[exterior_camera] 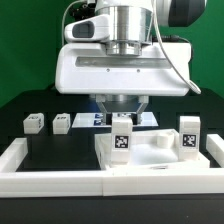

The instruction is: Assemble square table

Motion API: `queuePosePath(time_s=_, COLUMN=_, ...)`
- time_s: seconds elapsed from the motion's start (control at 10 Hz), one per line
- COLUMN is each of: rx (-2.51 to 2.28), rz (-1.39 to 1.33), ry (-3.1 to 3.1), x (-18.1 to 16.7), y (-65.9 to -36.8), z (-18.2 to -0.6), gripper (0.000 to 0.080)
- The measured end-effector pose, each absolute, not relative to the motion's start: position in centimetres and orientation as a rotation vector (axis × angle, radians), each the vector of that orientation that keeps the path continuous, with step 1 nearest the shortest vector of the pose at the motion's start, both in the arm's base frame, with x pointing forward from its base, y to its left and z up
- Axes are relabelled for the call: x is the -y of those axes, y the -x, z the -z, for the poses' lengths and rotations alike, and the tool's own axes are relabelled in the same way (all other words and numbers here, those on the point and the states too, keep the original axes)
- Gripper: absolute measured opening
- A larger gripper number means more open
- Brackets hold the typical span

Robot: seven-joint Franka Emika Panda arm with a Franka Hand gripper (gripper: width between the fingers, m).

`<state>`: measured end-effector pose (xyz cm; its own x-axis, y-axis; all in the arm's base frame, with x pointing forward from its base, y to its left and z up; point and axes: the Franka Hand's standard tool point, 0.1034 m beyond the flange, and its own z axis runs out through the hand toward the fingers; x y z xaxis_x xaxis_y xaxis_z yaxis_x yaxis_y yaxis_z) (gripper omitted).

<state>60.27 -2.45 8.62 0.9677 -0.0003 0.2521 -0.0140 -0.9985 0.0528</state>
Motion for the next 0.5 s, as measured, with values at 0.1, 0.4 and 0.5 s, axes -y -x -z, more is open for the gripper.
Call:
queuePosePath(time_s=0.1, rx=0.011, rz=-0.392, ry=-3.062, x=2.45, y=-60.27, z=-8.62, gripper=0.0296)
queuePosePath(time_s=0.4, rx=0.011, rz=-0.392, ry=-3.062, x=2.45, y=-60.27, z=-8.61, gripper=0.0369)
queuePosePath(time_s=0.5, rx=0.011, rz=-0.392, ry=-3.062, x=2.45, y=-60.27, z=-8.61, gripper=0.0572)
